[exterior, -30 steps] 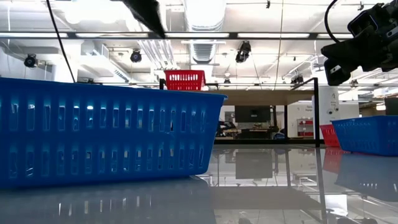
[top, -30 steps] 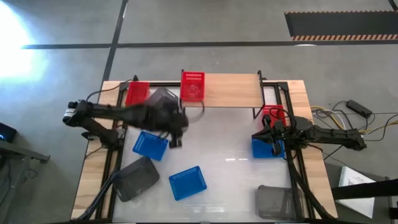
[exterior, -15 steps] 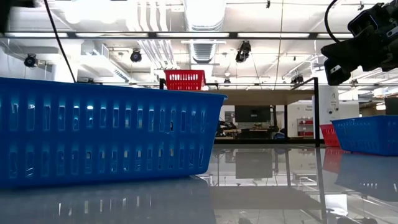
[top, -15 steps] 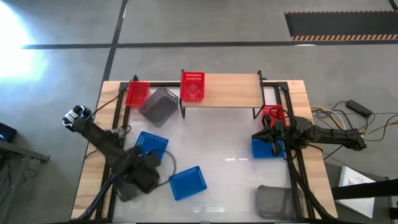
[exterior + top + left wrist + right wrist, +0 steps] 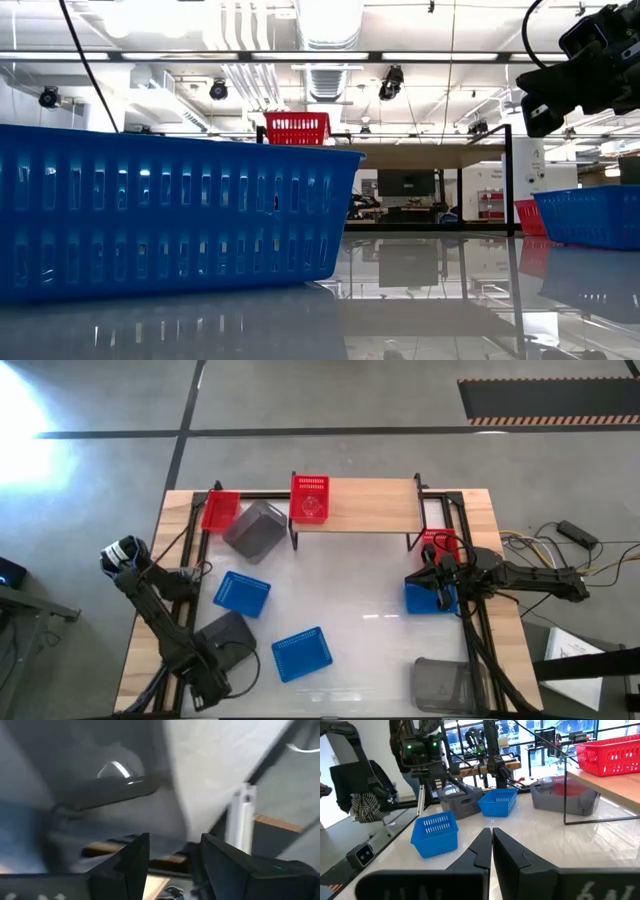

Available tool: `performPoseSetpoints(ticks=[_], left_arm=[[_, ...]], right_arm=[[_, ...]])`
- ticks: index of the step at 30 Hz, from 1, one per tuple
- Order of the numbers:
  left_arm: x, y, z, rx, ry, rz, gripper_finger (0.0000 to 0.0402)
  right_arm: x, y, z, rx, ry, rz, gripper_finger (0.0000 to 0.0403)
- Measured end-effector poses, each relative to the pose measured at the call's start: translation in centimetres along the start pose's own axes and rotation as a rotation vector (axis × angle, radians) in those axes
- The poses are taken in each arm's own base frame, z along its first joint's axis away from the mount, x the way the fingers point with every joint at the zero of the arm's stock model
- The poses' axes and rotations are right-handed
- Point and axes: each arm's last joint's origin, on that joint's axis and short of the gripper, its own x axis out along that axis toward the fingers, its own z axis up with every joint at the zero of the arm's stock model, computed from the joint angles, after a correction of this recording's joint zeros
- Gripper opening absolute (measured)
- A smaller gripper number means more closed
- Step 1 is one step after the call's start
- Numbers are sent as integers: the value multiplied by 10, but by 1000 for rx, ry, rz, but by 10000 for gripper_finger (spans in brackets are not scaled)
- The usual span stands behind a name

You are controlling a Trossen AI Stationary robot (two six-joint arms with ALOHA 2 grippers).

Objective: Stack baskets on shelf by color
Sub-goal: Put the bottom left black bin on the shelf

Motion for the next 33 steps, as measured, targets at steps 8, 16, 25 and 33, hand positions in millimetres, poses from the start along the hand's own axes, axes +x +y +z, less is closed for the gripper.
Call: performPoseSetpoints(ticks=[8,16,25,33], left_arm=[[25,2,8,19,16,31,162],[43,-5,15,43,100,55,102],[15,-29,31,47,55,-61,3],[-50,-48,48,4,-133,-135,1]], right_arm=[[0,0,0,0,0,0,9],[0,0,0,0,-1,0,9],[0,0,0,0,-1,0,9],[0,0,0,0,-1,0,9]])
